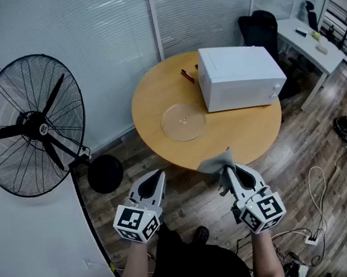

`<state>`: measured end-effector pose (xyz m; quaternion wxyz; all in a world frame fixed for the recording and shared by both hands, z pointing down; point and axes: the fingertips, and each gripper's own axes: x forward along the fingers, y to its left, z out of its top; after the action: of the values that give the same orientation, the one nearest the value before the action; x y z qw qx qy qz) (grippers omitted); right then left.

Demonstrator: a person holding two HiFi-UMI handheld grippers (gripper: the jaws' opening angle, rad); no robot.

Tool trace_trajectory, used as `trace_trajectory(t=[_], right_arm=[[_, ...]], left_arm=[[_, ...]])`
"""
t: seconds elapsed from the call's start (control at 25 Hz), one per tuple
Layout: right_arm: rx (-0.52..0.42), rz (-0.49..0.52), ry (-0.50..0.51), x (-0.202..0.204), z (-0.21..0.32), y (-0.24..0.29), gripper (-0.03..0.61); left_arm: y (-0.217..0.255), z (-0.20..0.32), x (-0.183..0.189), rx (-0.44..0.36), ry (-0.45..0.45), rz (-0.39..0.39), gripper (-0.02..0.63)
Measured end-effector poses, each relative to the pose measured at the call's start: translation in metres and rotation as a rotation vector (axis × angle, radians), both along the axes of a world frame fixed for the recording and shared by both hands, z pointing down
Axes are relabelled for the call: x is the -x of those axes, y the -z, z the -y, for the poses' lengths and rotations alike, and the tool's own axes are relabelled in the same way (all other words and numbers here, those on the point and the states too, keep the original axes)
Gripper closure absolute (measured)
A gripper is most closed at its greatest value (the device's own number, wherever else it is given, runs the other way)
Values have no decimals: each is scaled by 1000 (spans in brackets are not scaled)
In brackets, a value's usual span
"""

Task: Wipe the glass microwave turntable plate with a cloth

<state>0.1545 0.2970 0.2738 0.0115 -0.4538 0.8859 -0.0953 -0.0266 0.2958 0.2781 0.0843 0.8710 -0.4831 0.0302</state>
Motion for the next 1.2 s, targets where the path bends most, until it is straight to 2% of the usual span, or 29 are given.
trace_trajectory(t=[0.4,0.64,0.84,1.2], right_arm=[[19,2,47,1,-11,-12,555],[40,13,-1,-11,-16,-22,552],[58,21,14,-8,-18,-30,551],[66,18,2,9,11,-30,551]], left_arm=[[-9,-10,-2,14,13,4,618],[-17,-18,-5,32,28,8,618],[-30,-24,0,65,39,10,617],[-39,4,24,85,53,-7,618]])
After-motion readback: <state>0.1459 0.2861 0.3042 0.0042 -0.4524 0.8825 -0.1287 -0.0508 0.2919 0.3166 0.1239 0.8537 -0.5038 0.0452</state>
